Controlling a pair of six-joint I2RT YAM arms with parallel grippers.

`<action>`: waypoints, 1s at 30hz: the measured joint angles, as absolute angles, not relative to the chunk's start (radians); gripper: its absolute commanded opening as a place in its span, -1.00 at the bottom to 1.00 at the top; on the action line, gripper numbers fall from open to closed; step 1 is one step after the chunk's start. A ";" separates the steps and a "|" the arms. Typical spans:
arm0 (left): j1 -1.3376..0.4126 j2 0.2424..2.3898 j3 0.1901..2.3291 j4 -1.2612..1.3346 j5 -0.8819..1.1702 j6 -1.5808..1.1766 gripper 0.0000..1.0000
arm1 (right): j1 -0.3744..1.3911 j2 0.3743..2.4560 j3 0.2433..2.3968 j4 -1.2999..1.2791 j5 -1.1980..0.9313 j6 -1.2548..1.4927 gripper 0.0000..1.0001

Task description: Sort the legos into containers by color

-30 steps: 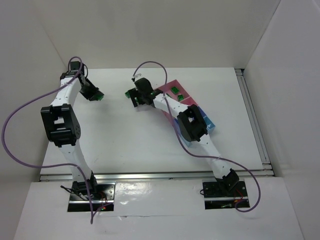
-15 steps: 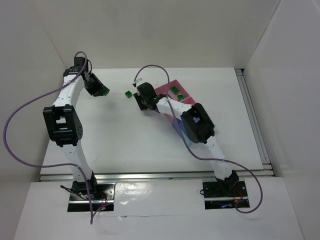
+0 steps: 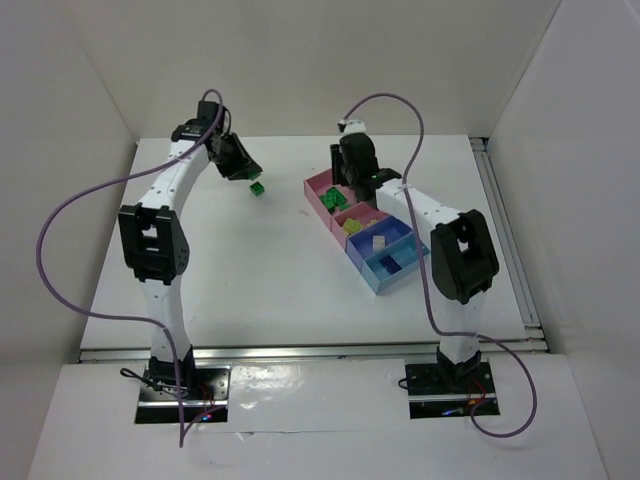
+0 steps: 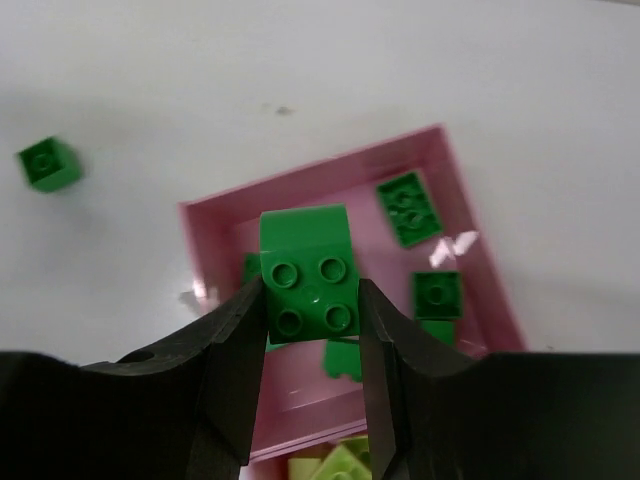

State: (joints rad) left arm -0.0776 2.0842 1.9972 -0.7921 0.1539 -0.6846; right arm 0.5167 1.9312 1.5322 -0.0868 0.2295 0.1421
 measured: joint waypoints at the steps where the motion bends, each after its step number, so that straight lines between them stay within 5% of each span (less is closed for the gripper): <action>1: -0.099 2.102 2.017 -0.792 0.156 -0.685 -0.59 | 0.496 1.938 1.536 -0.091 0.235 0.146 -0.33; 2: -0.118 2.123 2.042 -0.801 0.159 -0.686 -0.59 | 0.478 1.949 1.541 -0.096 0.240 0.149 -0.16; 3: -0.138 2.145 2.069 -0.805 0.165 -0.686 -0.57 | 0.464 1.964 1.551 -0.107 0.243 0.150 0.27; 7: -0.217 2.247 2.196 -0.815 0.204 -0.690 -0.51 | 0.442 2.017 1.571 -0.149 0.245 0.159 0.69; 10: -0.274 2.312 2.290 -0.825 0.234 -0.701 -0.49 | 0.443 2.014 1.571 -0.170 0.252 0.161 0.71; 13: -0.329 2.359 2.356 -0.803 0.275 -0.729 -0.23 | 0.441 1.987 1.559 -0.170 0.271 0.168 0.71; 14: -0.344 2.370 2.363 -0.790 0.289 -0.737 -0.01 | 0.439 1.973 1.550 -0.170 0.278 0.173 0.71; 15: -0.360 2.379 2.368 -0.774 0.311 -0.745 0.85 | 0.434 1.946 1.528 -0.163 0.286 0.181 0.71; 16: -0.374 2.389 2.370 -0.756 0.332 -0.752 1.00 | 0.427 1.913 1.500 -0.165 0.295 0.189 0.71; 30: -0.334 2.383 2.271 -0.676 0.313 -0.743 1.00 | 0.317 1.499 1.283 -0.104 0.360 0.247 0.71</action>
